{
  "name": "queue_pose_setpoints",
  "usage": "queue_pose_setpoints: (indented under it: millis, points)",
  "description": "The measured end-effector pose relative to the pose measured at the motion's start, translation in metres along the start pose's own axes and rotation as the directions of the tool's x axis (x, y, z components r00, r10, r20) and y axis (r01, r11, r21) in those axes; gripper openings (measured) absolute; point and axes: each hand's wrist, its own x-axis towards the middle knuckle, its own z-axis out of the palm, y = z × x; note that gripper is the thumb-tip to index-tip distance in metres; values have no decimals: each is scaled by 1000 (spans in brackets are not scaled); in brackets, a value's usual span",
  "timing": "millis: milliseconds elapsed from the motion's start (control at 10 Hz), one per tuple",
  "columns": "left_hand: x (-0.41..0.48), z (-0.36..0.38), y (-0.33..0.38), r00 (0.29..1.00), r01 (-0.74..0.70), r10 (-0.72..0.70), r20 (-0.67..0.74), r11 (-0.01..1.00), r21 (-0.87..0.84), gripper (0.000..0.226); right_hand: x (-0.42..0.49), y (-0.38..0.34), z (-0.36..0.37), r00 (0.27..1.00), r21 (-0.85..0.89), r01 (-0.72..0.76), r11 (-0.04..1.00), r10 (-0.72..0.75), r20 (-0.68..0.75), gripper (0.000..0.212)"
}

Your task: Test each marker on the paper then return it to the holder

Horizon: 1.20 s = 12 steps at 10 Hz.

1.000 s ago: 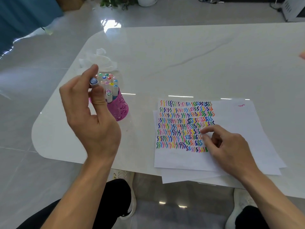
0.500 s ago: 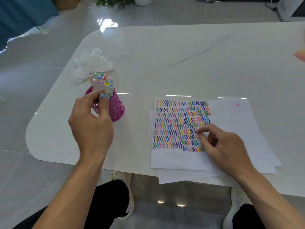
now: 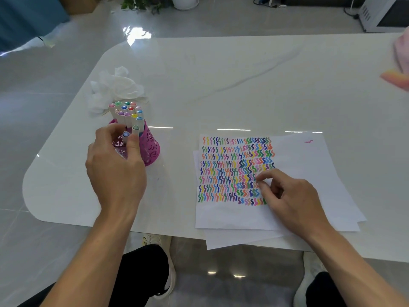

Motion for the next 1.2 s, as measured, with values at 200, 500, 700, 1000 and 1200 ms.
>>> queue_pose_setpoints:
  millis: [200,500,700,1000,1200]
  points:
    - [-11,4,12,981,-188,187,-54,982,-18,38,-1,-2,0,1000,-8,-26,1000,26,12,8]
    - [-51,26,31,928,-314,324,184,946,-81,31,-5,-4,-1,999,4,-31,1000,31,10,10]
    - [-84,42,31,760,-406,411,504,905,-125,25,-12,-5,-2,999,2,-30,1000,30,-16,5]
    - [-117,49,30,676,-526,430,599,850,-17,23,-36,-8,5,996,-77,42,996,-48,-69,12]
    - [-130,45,35,626,-589,516,585,805,-79,72,-54,-11,11,974,-147,170,974,-189,-128,30]
